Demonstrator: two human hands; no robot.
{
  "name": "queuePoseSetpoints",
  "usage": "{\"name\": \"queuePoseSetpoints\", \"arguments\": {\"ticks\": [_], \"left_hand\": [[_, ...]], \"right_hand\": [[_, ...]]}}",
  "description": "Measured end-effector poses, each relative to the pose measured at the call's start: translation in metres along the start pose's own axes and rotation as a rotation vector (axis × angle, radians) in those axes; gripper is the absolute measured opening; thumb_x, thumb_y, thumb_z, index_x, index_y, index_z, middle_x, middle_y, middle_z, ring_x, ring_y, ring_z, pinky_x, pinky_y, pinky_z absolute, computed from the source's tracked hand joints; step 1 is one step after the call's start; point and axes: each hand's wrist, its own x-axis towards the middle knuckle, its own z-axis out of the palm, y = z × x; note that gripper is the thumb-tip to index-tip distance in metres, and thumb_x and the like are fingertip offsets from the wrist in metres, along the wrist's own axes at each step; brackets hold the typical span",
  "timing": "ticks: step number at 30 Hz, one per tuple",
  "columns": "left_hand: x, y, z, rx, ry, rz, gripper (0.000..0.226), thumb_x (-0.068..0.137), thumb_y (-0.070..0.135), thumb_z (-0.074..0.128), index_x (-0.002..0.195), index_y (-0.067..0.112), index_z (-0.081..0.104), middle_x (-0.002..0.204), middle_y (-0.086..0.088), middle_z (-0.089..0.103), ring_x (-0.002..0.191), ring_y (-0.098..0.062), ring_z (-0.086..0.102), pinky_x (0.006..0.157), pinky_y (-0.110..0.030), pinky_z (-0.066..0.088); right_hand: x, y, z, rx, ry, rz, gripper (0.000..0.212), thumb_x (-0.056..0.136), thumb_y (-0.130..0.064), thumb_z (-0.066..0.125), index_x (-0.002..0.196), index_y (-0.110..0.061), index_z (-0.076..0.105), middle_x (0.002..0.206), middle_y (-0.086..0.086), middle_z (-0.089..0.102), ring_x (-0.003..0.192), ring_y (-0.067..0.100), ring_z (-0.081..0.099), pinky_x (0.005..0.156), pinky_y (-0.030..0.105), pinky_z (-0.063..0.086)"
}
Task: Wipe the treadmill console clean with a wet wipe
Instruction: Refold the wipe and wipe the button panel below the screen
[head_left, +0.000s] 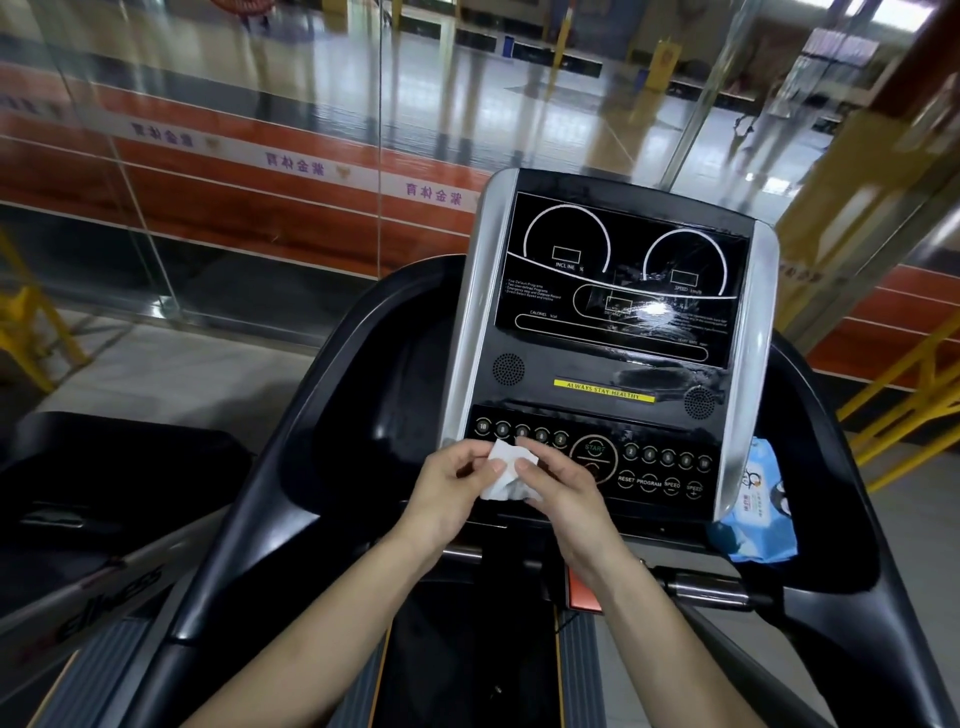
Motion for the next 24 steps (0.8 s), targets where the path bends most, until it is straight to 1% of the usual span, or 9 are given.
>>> {"name": "queuePoseSetpoints", "arguments": {"ticks": [3,5,7,10,12,15,18,21,24], "left_hand": [[0.002,-0.002,-0.001,0.022,0.021,0.004,0.013,0.095,0.005,0.071,0.103,0.012,0.078,0.086,-0.002,0.072,0.092,-0.014,0.073,0.087,-0.021,0.054],[0.003,-0.003,-0.002,0.027,0.032,-0.001,0.011,0.093,0.005,0.073,0.103,0.010,0.076,0.085,-0.002,0.071,0.091,-0.014,0.072,0.087,-0.021,0.054],[0.003,-0.006,-0.003,0.055,0.030,-0.009,0.011,0.093,0.008,0.075,0.103,0.011,0.076,0.086,-0.003,0.069,0.089,-0.011,0.070,0.087,-0.020,0.053],[0.007,-0.008,-0.001,0.068,0.045,-0.046,0.015,0.090,0.007,0.077,0.104,0.012,0.074,0.086,-0.004,0.068,0.086,-0.011,0.067,0.087,-0.023,0.053],[0.013,-0.010,0.000,0.073,0.110,-0.057,0.019,0.088,0.003,0.077,0.102,0.014,0.072,0.088,-0.004,0.073,0.087,-0.013,0.070,0.087,-0.025,0.055],[0.023,-0.011,0.001,0.228,0.219,-0.016,0.020,0.089,0.007,0.077,0.102,0.020,0.070,0.091,0.004,0.075,0.086,-0.004,0.071,0.078,-0.012,0.052],[0.027,-0.012,-0.001,0.368,0.264,0.100,0.023,0.092,0.008,0.075,0.110,0.020,0.069,0.098,0.008,0.073,0.092,-0.001,0.069,0.080,-0.009,0.050],[0.027,-0.015,-0.005,0.584,0.280,0.220,0.024,0.095,0.010,0.070,0.116,0.022,0.068,0.112,0.009,0.065,0.099,-0.006,0.065,0.088,-0.021,0.054],[0.025,-0.023,-0.011,0.863,0.261,0.309,0.029,0.092,0.014,0.071,0.119,0.022,0.068,0.120,0.005,0.060,0.104,-0.017,0.062,0.088,-0.036,0.055]], "right_hand": [[-0.003,-0.003,0.001,0.072,-0.039,0.019,0.023,0.101,-0.010,0.063,0.121,-0.011,0.074,0.116,0.015,0.077,0.112,0.034,0.073,0.103,0.046,0.056],[-0.002,-0.001,0.002,0.062,0.016,-0.005,0.019,0.099,-0.007,0.065,0.115,-0.012,0.075,0.113,0.018,0.076,0.108,0.038,0.073,0.098,0.047,0.058],[0.000,0.002,0.003,0.029,0.091,-0.046,0.020,0.097,-0.009,0.070,0.114,-0.018,0.072,0.110,0.016,0.076,0.103,0.035,0.075,0.093,0.046,0.060],[0.006,0.002,0.005,-0.116,0.188,-0.164,0.025,0.094,-0.008,0.073,0.111,-0.025,0.063,0.093,0.004,0.075,0.086,0.020,0.072,0.075,0.029,0.058],[0.013,0.003,0.010,-0.220,0.219,-0.275,0.028,0.094,-0.007,0.072,0.107,-0.028,0.059,0.095,-0.003,0.069,0.081,0.013,0.068,0.067,0.020,0.053],[0.029,0.012,0.016,-0.412,0.227,-0.403,0.024,0.096,-0.008,0.070,0.102,-0.029,0.059,0.094,-0.002,0.066,0.070,0.010,0.059,0.064,0.014,0.045],[0.046,0.021,0.018,-0.554,0.332,-0.524,0.017,0.096,-0.006,0.069,0.098,-0.021,0.063,0.095,-0.002,0.062,0.079,0.012,0.059,0.073,0.022,0.048],[0.063,0.030,0.017,-0.750,0.407,-0.672,0.013,0.094,-0.002,0.070,0.099,-0.013,0.065,0.103,0.000,0.061,0.085,0.013,0.060,0.077,0.029,0.052],[0.075,0.037,0.017,-0.936,0.452,-0.701,0.020,0.091,-0.006,0.074,0.103,-0.016,0.063,0.103,0.005,0.060,0.084,0.028,0.061,0.074,0.046,0.054]]}}
